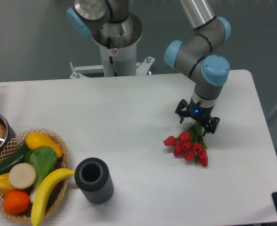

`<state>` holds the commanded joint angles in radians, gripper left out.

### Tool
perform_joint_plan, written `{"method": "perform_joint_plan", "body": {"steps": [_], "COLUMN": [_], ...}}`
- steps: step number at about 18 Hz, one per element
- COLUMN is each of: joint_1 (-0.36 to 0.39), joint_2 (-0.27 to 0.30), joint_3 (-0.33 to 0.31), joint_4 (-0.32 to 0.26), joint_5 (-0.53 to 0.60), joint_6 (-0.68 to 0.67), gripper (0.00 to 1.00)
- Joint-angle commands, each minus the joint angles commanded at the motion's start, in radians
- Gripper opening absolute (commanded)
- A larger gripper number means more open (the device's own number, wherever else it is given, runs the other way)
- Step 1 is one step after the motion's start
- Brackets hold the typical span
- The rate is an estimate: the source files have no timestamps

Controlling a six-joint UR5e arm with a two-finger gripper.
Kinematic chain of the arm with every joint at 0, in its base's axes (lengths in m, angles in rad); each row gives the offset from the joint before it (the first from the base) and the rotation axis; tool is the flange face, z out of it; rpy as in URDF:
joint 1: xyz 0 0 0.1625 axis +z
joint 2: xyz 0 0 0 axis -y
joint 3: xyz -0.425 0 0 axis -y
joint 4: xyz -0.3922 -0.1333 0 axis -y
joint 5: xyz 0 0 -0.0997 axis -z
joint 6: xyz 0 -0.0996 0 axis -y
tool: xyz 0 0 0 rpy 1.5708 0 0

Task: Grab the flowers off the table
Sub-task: 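Close the gripper on the stems and lift the tulips off the table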

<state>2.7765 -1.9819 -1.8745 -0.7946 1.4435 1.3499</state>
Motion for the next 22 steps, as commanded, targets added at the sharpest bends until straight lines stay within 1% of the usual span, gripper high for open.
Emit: {"method": "perform_joint_plan", "body": {"steps": [1, 3, 4, 8, 10, 12, 17, 18, 20, 21, 22], "joint_1": [0.0, 0.0, 0.0, 0.003, 0.008, 0.021, 0.057, 0.057, 0.055, 0.051, 0.049], "joint_2": [0.0, 0.005, 0.008, 0.028, 0.043, 0.063, 0.087, 0.092, 0.097, 0.095, 0.092], "joint_3": [-0.003, -0.011, -0.011, 0.0, 0.011, 0.029, 0.084, 0.109, 0.165, 0.204, 0.227], "joint_4": [0.0, 0.0, 0.0, -0.002, -0.002, -0.006, -0.023, -0.041, -0.099, -0.135, -0.161], "joint_5": [0.002, 0.002, 0.002, 0.003, 0.003, 0.008, 0.02, 0.032, 0.057, 0.08, 0.086], "joint_6": [-0.008, -0.04, -0.063, -0.123, -0.126, -0.124, -0.124, -0.124, -0.123, -0.123, -0.123], "gripper": [0.33, 0.03, 0.0, 0.0, 0.0, 0.0, 0.0, 0.0, 0.0, 0.0, 0.0]}}
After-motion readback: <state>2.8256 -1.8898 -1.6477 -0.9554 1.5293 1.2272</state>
